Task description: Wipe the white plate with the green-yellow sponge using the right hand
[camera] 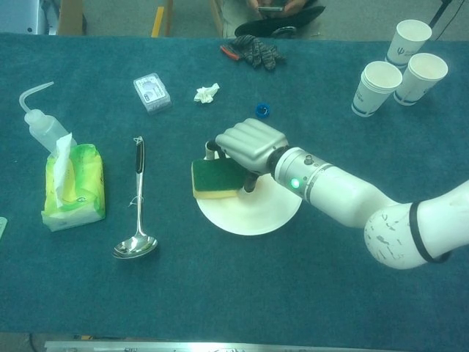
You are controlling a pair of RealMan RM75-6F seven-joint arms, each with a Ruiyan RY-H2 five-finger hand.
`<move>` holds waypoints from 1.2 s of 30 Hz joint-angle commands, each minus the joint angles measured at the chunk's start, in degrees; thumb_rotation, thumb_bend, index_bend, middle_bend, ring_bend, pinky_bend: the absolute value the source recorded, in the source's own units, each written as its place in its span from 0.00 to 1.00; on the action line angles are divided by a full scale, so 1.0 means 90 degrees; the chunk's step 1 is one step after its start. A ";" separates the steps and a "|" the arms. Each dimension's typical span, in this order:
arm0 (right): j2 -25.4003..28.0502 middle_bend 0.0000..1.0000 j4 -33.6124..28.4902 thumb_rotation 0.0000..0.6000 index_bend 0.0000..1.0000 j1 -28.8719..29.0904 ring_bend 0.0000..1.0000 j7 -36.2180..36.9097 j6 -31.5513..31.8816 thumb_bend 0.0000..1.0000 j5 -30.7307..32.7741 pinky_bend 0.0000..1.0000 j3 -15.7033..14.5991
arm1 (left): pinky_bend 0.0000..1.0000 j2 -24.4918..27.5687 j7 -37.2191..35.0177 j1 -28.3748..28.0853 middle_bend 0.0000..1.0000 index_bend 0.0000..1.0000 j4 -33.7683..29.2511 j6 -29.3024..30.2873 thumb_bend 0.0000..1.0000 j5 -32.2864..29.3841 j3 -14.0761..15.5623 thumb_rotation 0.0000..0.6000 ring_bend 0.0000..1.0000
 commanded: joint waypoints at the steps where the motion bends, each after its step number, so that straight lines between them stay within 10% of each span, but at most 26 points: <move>1: -0.0022 0.40 0.0039 1.00 0.41 -0.0006 0.36 0.0009 -0.0029 0.18 -0.0032 0.62 -0.0015 | 0.13 0.0004 0.0000 0.0006 0.27 0.33 -0.0006 0.0007 0.49 0.0005 0.0002 1.00 0.20; 21: 0.0704 0.40 -0.0552 1.00 0.41 -0.0304 0.36 -0.0096 0.0211 0.19 -0.0110 0.62 -0.0266 | 0.13 -0.0008 0.0095 -0.0039 0.27 0.33 -0.0124 -0.0069 0.49 0.0093 0.0028 1.00 0.20; 36: 0.0039 0.40 -0.0138 1.00 0.41 -0.0308 0.36 0.0318 0.0111 0.18 -0.0661 0.62 -0.0089 | 0.13 0.0015 -0.0005 -0.0012 0.27 0.33 -0.0064 -0.0055 0.49 0.0063 0.0036 1.00 0.20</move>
